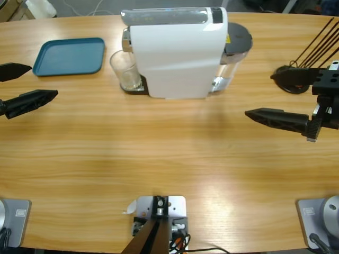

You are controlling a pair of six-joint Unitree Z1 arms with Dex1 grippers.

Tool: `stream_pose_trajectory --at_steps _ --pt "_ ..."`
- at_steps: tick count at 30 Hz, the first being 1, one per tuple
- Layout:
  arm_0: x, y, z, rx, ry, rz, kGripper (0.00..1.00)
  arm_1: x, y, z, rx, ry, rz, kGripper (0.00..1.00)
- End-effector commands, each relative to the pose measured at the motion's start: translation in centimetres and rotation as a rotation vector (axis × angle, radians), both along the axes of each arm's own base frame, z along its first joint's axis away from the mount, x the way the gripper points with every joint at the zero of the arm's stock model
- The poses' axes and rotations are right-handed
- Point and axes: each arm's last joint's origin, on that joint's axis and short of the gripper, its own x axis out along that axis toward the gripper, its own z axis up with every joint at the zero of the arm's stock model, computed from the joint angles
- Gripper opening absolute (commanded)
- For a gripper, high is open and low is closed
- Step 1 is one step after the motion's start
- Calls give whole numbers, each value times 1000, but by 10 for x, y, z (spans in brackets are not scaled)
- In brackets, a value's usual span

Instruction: Pour coffee

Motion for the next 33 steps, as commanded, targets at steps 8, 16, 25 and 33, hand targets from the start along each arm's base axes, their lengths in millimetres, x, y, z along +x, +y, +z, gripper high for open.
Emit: stream_pose_trajectory --at_steps 8,16,25,33 --pt "-2 -3 -16 50 56 -47 996 6 2 -14 -50 22 -4 973" --pt "-1 -5 -17 68 53 -63 996 7 4 -17 -56 35 2 968" --pt "1 -6 -20 79 66 -75 996 7 3 -17 -54 37 4 968" --pt "-1 -5 -20 76 65 -76 996 13 11 -22 -70 71 21 968"
